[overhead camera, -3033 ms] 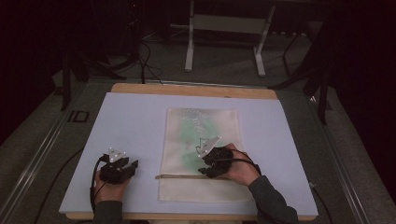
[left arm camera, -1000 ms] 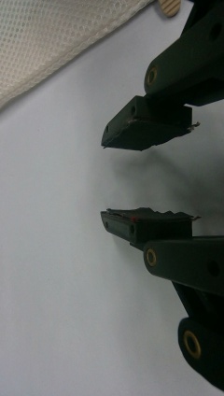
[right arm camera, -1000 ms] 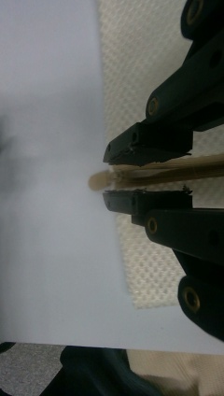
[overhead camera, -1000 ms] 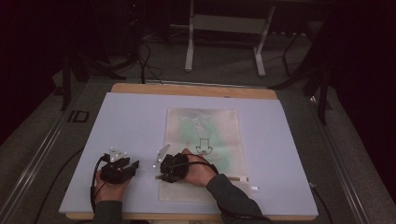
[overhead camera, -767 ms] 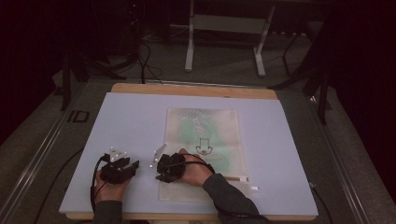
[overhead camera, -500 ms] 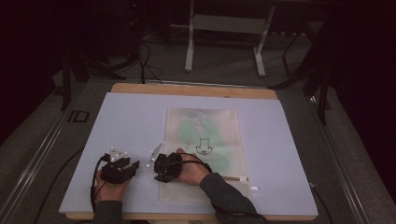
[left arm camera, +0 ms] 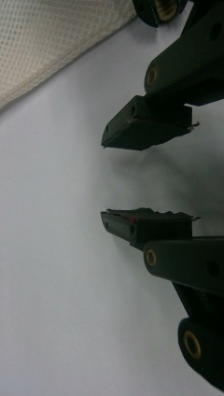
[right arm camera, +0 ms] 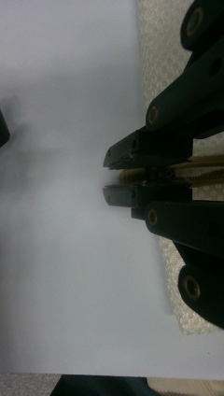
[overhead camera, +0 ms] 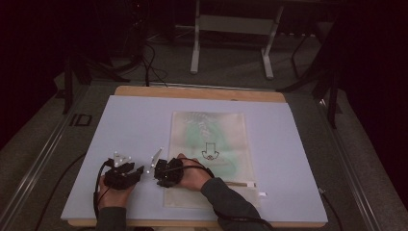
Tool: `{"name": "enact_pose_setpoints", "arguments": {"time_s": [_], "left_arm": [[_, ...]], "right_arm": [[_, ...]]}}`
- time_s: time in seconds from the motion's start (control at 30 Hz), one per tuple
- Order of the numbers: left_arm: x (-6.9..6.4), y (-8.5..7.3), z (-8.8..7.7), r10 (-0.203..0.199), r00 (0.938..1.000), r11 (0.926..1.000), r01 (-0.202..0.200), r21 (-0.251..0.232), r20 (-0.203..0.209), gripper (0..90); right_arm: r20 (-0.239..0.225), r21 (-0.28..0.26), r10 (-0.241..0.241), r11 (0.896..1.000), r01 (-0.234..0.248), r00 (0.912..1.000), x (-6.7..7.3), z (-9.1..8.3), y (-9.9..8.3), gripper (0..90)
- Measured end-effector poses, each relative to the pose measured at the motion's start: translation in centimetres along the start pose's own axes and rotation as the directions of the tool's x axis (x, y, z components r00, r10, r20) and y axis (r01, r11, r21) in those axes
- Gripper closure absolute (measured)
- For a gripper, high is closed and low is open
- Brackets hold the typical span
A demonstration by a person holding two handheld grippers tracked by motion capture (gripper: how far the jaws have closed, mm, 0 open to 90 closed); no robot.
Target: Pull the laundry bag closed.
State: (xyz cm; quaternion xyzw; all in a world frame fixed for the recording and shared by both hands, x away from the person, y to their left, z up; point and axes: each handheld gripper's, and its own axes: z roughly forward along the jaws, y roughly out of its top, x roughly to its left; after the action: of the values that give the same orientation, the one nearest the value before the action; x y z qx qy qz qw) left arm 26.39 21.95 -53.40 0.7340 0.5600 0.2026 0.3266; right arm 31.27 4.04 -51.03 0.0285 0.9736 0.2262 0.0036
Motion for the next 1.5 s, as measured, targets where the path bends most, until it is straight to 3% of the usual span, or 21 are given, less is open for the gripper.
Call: {"name": "enact_pose_setpoints", "arguments": {"time_s": [0.37,0.73,1.1,1.33,1.5], "left_arm": [[-0.1,0.0,0.0,0.005,1.0000,1.0000,-0.005,0.000,-0.001,57.3],[-0.5,0.0,-0.1,0.016,0.9997,0.9999,-0.015,-0.006,0.017,58.1],[-1.5,0.1,-0.3,0.020,0.9965,0.9995,-0.018,-0.026,0.081,61.7],[-2.5,0.3,0.1,0.056,0.9906,0.9983,-0.054,-0.021,0.124,66.0],[-3.0,0.4,0.4,0.057,0.9859,0.9982,-0.054,-0.026,0.157,70.4]], "right_arm": [[0.005,-0.078,-0.004,0.997,0.004,1.0000,0.0,-1.7,-0.4,80.9],[-0.016,-0.119,0.039,0.992,-0.040,0.9991,-0.2,-2.8,-3.0,81.1],[-0.061,-0.118,0.086,0.989,-0.093,0.9944,-0.8,-1.6,-4.3,80.7],[-0.050,-0.138,0.091,0.986,-0.097,0.9946,-0.6,-1.5,-4.8,81.5],[-0.046,-0.143,0.090,0.985,-0.096,0.9949,-0.5,-1.5,-4.9,81.5]]}}
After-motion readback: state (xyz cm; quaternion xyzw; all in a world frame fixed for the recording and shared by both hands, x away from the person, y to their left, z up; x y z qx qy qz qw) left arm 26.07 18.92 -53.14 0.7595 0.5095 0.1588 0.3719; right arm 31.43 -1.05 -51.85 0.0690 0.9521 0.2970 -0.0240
